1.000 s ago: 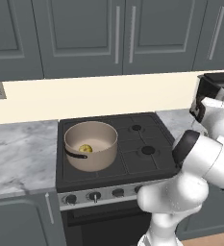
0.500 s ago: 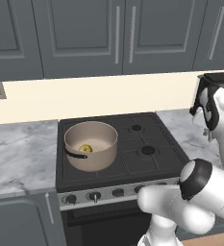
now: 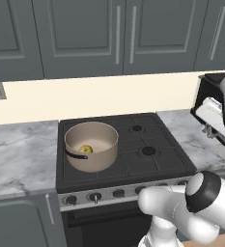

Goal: Put the squash and potato in the pot. Retrieve the spatula and lightly stir the vegetables in the pot.

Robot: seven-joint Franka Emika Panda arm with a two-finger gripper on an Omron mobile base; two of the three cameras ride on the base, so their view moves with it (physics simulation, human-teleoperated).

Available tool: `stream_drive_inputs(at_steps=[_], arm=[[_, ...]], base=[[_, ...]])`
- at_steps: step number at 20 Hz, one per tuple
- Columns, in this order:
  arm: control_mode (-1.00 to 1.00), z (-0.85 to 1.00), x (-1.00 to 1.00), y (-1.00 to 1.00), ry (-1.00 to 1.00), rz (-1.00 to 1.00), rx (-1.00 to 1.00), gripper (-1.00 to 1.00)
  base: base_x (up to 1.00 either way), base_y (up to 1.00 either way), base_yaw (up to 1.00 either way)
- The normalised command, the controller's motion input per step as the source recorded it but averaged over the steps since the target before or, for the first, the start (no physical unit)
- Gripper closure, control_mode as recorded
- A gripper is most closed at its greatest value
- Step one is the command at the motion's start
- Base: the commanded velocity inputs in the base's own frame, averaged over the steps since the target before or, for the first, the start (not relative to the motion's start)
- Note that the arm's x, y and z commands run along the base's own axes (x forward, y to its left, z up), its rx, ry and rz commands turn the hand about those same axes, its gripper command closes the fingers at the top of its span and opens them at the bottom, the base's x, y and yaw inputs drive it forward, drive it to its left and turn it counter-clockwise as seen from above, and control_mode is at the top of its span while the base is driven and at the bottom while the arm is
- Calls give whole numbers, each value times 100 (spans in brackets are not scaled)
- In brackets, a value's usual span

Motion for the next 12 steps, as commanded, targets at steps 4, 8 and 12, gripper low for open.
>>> stream_drive_inputs(at_steps=[4,8,12], arm=[[-100,29,-30,38,16,-28,32,100],[-100,3,-31,29,3,-6,28,100],[-100,1,-40,26,-5,0,33,100]], base=[[0,0,0],[0,0,0],[0,0,0]])
